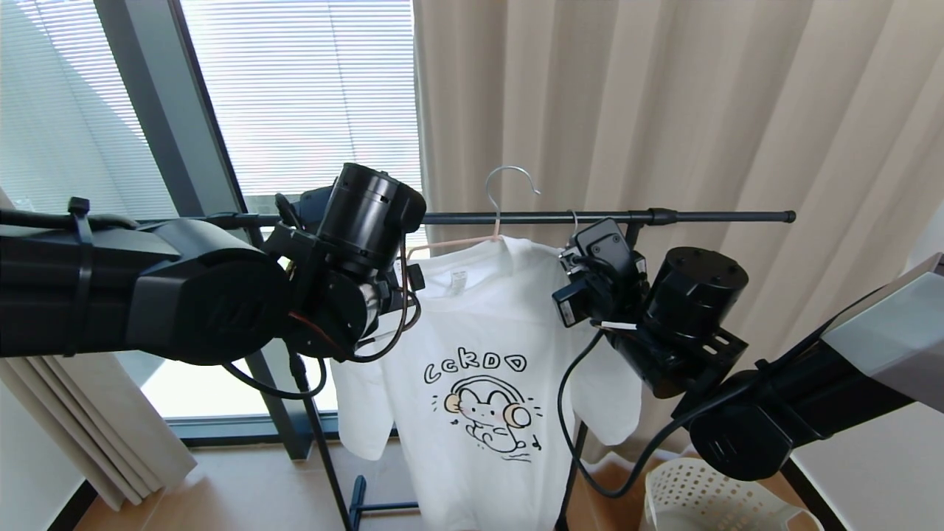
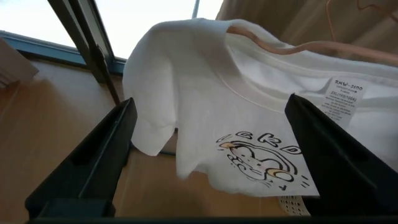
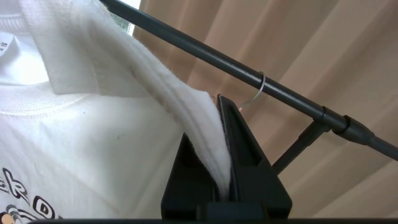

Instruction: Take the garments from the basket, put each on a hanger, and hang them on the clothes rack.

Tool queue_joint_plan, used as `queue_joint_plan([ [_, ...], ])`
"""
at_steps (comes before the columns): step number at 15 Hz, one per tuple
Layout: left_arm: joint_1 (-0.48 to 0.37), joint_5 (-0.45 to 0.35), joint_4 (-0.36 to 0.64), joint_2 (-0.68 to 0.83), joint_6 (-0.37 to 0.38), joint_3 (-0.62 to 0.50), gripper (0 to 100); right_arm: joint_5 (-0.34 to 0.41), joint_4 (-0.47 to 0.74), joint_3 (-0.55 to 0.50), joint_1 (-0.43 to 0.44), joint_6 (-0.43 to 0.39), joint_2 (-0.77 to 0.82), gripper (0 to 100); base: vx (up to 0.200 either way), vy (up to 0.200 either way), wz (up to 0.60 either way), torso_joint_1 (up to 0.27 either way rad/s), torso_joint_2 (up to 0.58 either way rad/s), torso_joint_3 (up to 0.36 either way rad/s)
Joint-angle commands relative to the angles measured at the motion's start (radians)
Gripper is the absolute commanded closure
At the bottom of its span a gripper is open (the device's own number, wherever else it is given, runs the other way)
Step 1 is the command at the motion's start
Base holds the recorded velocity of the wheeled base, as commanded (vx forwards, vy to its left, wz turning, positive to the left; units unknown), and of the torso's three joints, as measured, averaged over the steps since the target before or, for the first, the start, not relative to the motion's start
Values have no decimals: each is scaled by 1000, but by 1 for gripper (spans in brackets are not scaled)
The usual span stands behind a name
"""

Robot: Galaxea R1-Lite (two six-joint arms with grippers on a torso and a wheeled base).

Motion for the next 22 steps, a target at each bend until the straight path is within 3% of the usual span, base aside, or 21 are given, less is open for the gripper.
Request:
queue_joint_plan([
  [1, 21, 1, 0, 30, -9, -24, 0, 0, 0, 0, 0, -1, 1, 100, 0, 0, 0, 0, 0, 0],
  [15, 76, 1, -5, 91, -35, -53, 0, 0, -20, 2, 0, 1, 3, 100, 0, 0, 0, 0, 0, 0],
  [16, 76, 1, -5, 91, -37, -53, 100, 1, -20, 2, 0, 1, 3, 100, 0, 0, 0, 0, 0, 0],
  [22, 47, 1, 1, 79, -34, -58, 100, 0, -19, 0, 0, -1, 12, 100, 0, 0, 0, 0, 0, 0],
])
